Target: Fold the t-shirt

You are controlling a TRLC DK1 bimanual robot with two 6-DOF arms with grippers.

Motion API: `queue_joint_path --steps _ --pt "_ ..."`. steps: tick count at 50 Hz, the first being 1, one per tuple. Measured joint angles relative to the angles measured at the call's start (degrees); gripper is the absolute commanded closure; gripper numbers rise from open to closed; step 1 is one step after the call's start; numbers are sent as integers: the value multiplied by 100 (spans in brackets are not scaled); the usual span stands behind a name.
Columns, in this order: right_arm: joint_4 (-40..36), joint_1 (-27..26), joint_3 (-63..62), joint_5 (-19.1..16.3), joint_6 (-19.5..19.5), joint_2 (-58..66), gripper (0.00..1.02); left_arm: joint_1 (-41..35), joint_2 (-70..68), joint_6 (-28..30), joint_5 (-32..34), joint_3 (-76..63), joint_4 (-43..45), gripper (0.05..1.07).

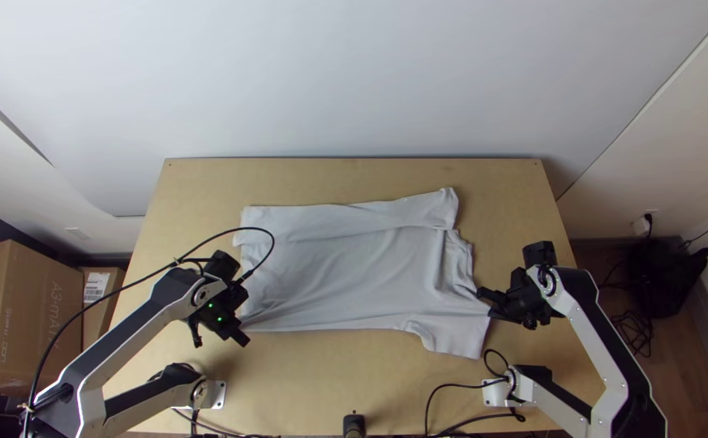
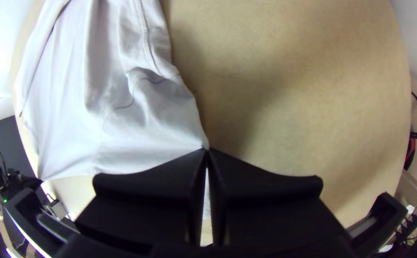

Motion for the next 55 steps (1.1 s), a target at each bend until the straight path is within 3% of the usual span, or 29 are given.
queue_joint_path --steps 17,55 --pt "28 774 999 201 61 -109 100 223 -59 186 39 238 -109 104" --pt "1867 1054 2782 354 243 1834 100 1224 1928 -52 149 2857 1123 104"
